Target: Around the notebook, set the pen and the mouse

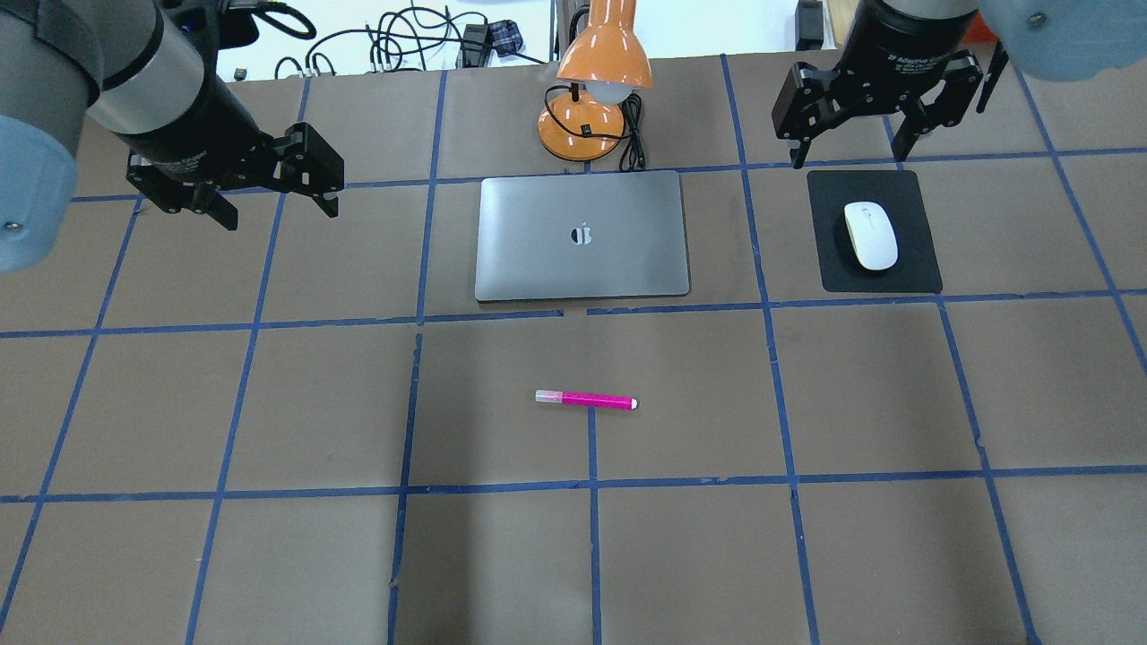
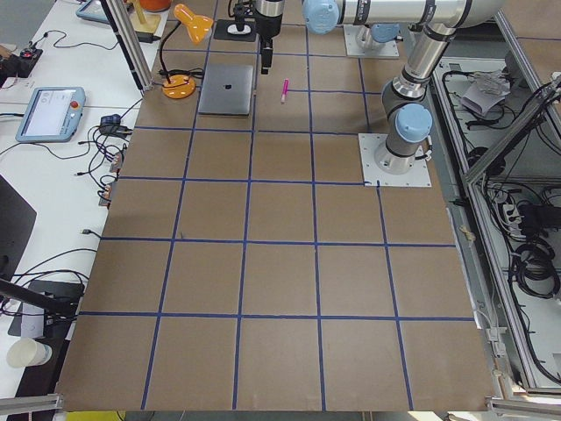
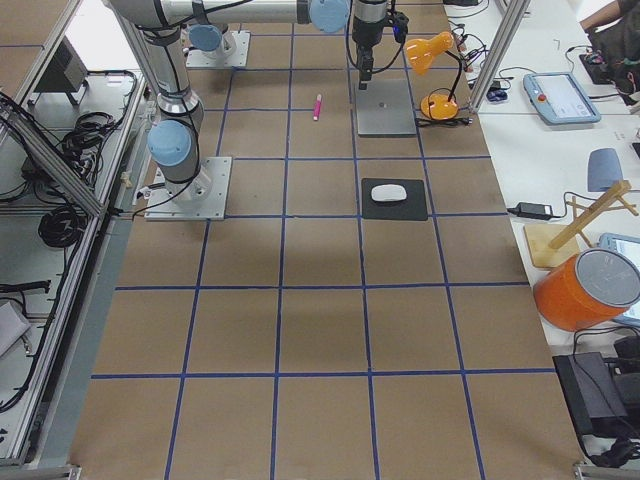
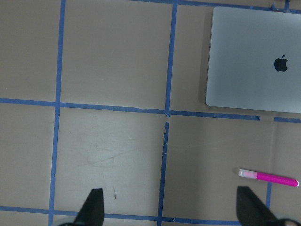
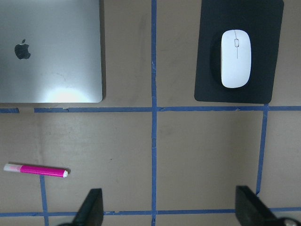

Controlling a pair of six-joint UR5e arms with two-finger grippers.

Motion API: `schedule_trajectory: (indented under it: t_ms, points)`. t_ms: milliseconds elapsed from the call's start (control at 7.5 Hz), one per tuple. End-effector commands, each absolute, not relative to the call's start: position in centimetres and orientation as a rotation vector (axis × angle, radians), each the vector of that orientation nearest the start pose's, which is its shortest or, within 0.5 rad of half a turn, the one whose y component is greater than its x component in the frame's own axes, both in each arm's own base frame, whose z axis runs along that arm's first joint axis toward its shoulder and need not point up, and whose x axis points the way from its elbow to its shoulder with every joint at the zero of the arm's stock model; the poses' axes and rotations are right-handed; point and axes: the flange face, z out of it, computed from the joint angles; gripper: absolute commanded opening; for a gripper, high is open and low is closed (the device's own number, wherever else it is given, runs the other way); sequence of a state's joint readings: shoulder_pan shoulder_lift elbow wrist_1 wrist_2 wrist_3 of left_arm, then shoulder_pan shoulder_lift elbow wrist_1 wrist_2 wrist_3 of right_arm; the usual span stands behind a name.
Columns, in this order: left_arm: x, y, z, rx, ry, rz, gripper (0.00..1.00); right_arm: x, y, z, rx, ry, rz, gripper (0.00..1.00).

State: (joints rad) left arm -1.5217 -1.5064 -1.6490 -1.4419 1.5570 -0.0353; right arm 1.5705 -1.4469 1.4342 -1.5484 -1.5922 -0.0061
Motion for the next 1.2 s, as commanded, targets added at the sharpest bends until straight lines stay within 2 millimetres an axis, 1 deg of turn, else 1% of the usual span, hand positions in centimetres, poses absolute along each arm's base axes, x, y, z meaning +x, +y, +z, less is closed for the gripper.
schedule_trajectory:
  t_ms: [0,267,533,933,1067]
  points:
    - [-11.12,-48.13,49.37,-0.132,3.147,-0.182,1.00,13.10,-54.41,48.90,-0.010,3.165,0.007,1.00]
    - [-11.04,-48.31,49.25,-0.134,3.146,-0.189,1.00,13.09,-54.39,48.95,-0.010,3.166,0.010,1.00]
    - [-11.13,-48.16,49.55,-0.131,3.147,-0.198,1.00,13.10,-54.38,48.87,-0.010,3.165,0.012,1.00]
    - [-11.02,-48.44,49.08,-0.134,3.144,-0.189,1.00,13.15,-54.31,48.94,-0.007,3.160,0.012,1.00]
    - [-11.01,-48.54,48.93,-0.134,3.145,-0.184,1.00,12.76,-54.49,48.77,-0.003,3.166,0.017,1.00]
